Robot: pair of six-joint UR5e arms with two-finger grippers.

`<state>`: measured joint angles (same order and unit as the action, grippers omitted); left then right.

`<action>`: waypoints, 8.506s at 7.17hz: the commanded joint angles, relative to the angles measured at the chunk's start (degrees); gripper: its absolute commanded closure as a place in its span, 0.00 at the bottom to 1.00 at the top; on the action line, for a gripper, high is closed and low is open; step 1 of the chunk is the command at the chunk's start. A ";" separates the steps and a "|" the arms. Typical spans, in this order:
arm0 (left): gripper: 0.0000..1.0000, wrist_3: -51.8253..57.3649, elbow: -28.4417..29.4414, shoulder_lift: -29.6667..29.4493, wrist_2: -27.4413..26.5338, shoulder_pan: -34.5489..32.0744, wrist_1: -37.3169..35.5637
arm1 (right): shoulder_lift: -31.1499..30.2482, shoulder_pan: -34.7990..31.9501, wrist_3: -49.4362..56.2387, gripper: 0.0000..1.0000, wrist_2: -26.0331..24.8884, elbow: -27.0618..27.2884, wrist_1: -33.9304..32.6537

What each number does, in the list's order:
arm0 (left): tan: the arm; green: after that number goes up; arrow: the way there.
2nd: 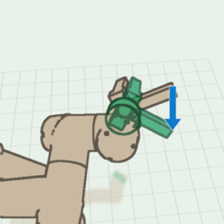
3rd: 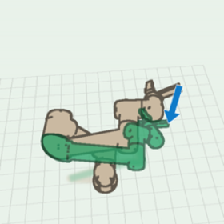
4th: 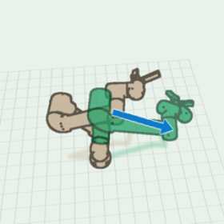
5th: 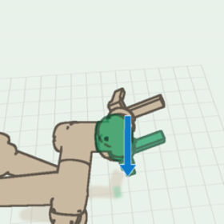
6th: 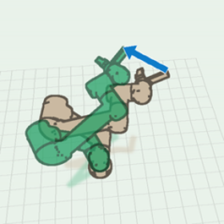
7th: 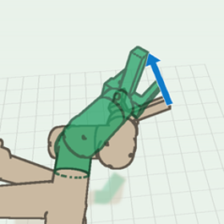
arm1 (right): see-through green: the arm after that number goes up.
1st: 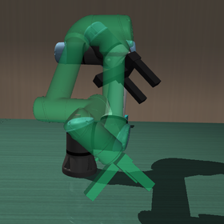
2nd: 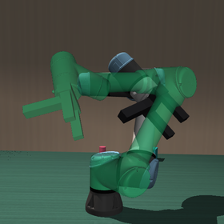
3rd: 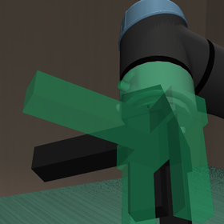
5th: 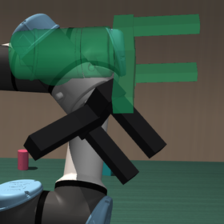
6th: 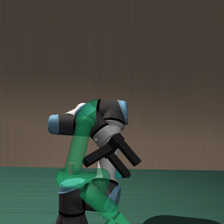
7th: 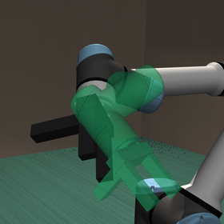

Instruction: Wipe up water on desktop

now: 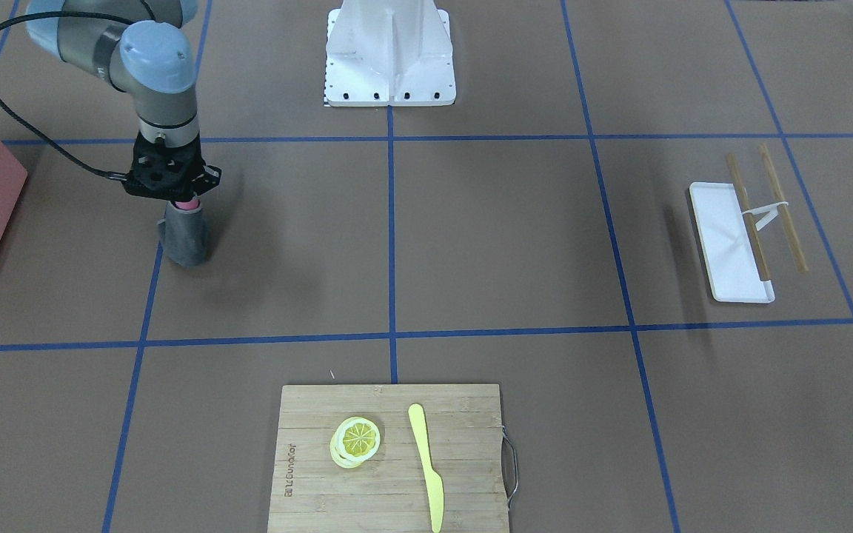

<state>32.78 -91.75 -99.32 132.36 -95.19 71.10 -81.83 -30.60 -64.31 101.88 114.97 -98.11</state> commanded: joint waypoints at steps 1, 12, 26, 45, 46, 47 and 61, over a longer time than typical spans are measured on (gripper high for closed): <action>0.01 0.00 0.00 0.00 0.00 0.00 0.00 | -2.03 -0.88 2.01 1.00 -0.28 1.14 0.03; 0.01 -0.09 0.61 -0.35 0.00 0.09 0.00 | 33.07 8.89 -32.11 1.00 -4.24 -21.37 2.51; 0.01 0.00 0.26 0.09 0.00 0.00 -0.09 | 30.80 6.77 -27.39 1.00 -3.45 -13.42 -3.27; 0.01 0.26 -0.53 1.85 0.79 0.00 0.00 | -6.97 -29.98 30.73 1.00 14.71 15.96 -14.48; 0.01 0.26 -0.53 1.85 0.79 0.00 0.00 | -11.90 -35.09 38.05 1.00 17.36 17.12 -14.39; 0.01 0.26 -0.62 1.85 0.88 0.00 0.00 | -16.91 -39.06 44.47 1.00 18.43 17.39 -14.21; 0.01 0.18 -0.45 1.85 0.88 0.00 0.00 | -31.13 -55.97 48.84 0.00 31.67 -0.72 25.60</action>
<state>32.93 -92.39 -97.50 133.26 -95.18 71.10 -114.83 -86.25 -15.44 129.92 114.88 -72.60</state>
